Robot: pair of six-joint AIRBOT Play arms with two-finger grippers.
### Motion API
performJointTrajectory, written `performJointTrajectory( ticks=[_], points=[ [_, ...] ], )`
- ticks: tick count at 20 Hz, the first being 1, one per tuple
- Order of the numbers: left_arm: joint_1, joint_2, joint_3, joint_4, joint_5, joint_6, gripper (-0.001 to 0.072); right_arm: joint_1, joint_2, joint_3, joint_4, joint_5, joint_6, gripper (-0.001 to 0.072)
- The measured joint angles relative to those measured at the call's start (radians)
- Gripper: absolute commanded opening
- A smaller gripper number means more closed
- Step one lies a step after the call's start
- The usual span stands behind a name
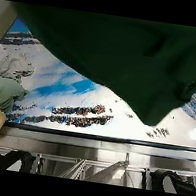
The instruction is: Fold the shirts.
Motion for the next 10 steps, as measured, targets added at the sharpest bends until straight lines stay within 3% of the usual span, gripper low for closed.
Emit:
performJointTrajectory(
  ticks=[5,10],
  points=[
    [0.000,0.176,0.073,0.002,0.101,0.000,0.0013,-0.002,0.036,0.167,-0.002,0.003,-0.003,0.0022],
    [0.000,0.233,-0.040,0.003,0.180,-0.015,0.0013,-0.002,0.062,0.237,-0.004,0.006,0.014,0.0022]
  ],
)
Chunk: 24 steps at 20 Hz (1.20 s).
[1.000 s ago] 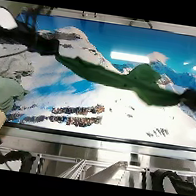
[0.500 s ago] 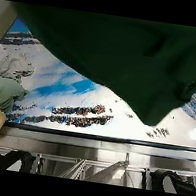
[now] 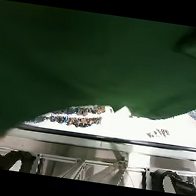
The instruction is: Fold the shirts.
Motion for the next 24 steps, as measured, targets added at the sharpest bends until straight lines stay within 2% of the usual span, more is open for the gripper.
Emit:
performJointTrajectory(
  ticks=[3,6,10,14,16,19,24],
  points=[
    [0.000,-0.078,-0.077,-0.001,-0.004,-0.020,0.0014,0.000,-0.020,0.011,0.003,0.050,0.041,0.0021],
    [-0.001,-0.224,-0.139,-0.005,-0.036,-0.035,0.0014,0.000,-0.110,0.013,0.008,0.171,0.085,0.0022],
    [-0.003,-0.474,-0.181,-0.011,-0.095,-0.043,0.0015,0.008,-0.365,0.013,0.008,0.285,0.102,0.0022],
    [-0.023,-0.717,-0.191,-0.003,-0.077,-0.027,0.0016,0.044,-0.692,0.012,-0.003,0.319,0.084,0.0022],
    [-0.040,-0.822,-0.191,-0.002,-0.023,-0.010,0.0015,0.062,-0.837,0.012,-0.009,0.303,0.072,0.0022],
    [-0.054,-0.959,-0.145,-0.004,0.061,0.005,0.0015,0.078,-0.983,0.012,-0.009,0.192,0.066,0.0022],
    [-0.073,-1.159,0.039,-0.011,0.116,0.012,0.0015,0.085,-1.070,0.013,-0.047,0.009,0.050,0.0022]
  ],
)
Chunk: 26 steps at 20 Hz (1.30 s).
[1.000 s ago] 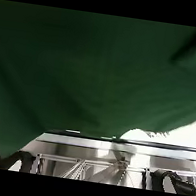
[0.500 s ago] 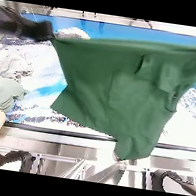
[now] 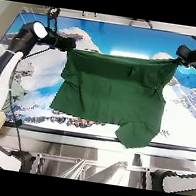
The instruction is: Fold the shirts.
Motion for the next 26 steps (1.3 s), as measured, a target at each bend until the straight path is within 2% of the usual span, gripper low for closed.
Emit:
performJointTrajectory(
  ticks=[3,7,12,18,20,21,22,24,26],
  points=[
    [-0.012,-0.072,0.094,0.000,-0.030,0.000,0.0014,0.001,-0.014,0.000,-0.059,-0.023,-0.027,0.0022],
    [-0.006,-0.105,0.130,0.001,-0.128,-0.009,0.0014,0.000,-0.003,-0.027,-0.126,0.037,-0.068,0.0022],
    [-0.014,-0.097,0.034,0.004,-0.203,-0.024,0.0015,0.000,0.076,-0.176,-0.188,0.065,-0.083,0.0023],
    [-0.030,-0.046,-0.122,0.008,-0.188,-0.031,0.0019,-0.001,0.145,-0.388,-0.217,0.033,-0.064,0.0023],
    [-0.023,-0.026,-0.161,0.011,-0.184,-0.033,0.0289,-0.001,0.154,-0.435,-0.218,0.027,-0.063,0.0023],
    [-0.018,-0.015,-0.175,0.016,-0.183,-0.034,0.0289,-0.001,0.157,-0.452,-0.225,0.027,-0.060,0.0024],
    [-0.011,-0.005,-0.188,0.019,-0.180,-0.034,0.0289,-0.002,0.159,-0.467,-0.224,0.027,-0.056,0.0048],
    [-0.002,0.013,-0.204,0.011,-0.181,-0.034,0.0293,-0.001,0.162,-0.485,-0.219,0.028,-0.045,0.0519],
    [0.006,0.032,-0.212,0.010,-0.180,-0.034,0.0310,-0.001,0.165,-0.495,-0.189,0.031,-0.039,0.0522]
  ],
)
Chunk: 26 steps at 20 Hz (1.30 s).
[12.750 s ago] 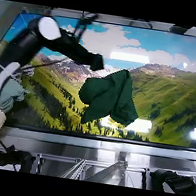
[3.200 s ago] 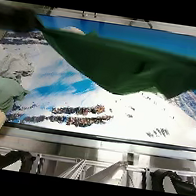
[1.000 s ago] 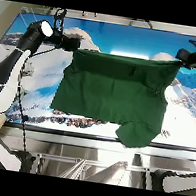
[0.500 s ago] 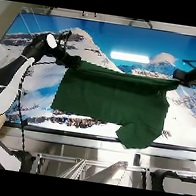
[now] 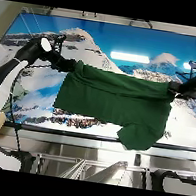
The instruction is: Fold the shirts.
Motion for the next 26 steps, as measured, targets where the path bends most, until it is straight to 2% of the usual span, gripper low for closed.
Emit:
performJointTrajectory(
  ticks=[3,4,5,6,8,10,12,17,21,22,23,26],
  points=[
    [0.008,0.043,-0.005,-0.004,-0.006,0.002,0.0311,-0.002,0.032,-0.006,0.036,0.000,0.005,0.0522],
    [0.016,0.060,-0.006,-0.003,-0.013,0.006,0.0348,-0.006,0.055,-0.007,0.043,0.000,0.005,0.0522],
    [0.027,0.079,-0.007,-0.003,-0.025,0.012,0.0613,-0.013,0.083,-0.008,0.045,0.001,0.006,0.0522],
    [0.040,0.100,-0.007,-0.003,-0.043,0.018,0.0720,-0.020,0.116,-0.008,0.050,0.002,0.006,0.0522],
    [0.067,0.137,-0.008,-0.003,-0.103,0.020,0.0720,-0.040,0.199,-0.009,0.055,0.011,0.005,0.0521],
    [0.095,0.172,-0.029,-0.002,-0.159,0.023,0.0669,-0.058,0.282,-0.010,0.055,0.040,0.003,0.0519],
    [0.109,0.233,-0.112,-0.003,-0.159,0.000,0.0669,-0.066,0.365,-0.023,0.056,0.079,-0.004,0.0515],
    [0.107,0.477,-0.554,-0.004,0.021,-0.114,0.0669,-0.073,0.566,-0.101,0.063,0.121,-0.010,0.0514],
    [0.069,0.658,-0.885,-0.011,0.196,-0.237,0.0666,-0.073,0.650,-0.138,0.069,0.138,-0.006,0.0514],
    [0.058,0.695,-0.944,-0.011,0.236,-0.268,0.0577,-0.073,0.660,-0.142,0.074,0.145,-0.006,0.0514],
    [0.048,0.727,-0.996,-0.011,0.270,-0.294,0.0536,-0.073,0.667,-0.145,0.081,0.148,-0.005,0.0514],
    [0.026,0.774,-1.091,-0.027,0.355,-0.344,0.0536,-0.073,0.677,-0.149,0.106,0.155,-0.002,0.0514]
  ],
)
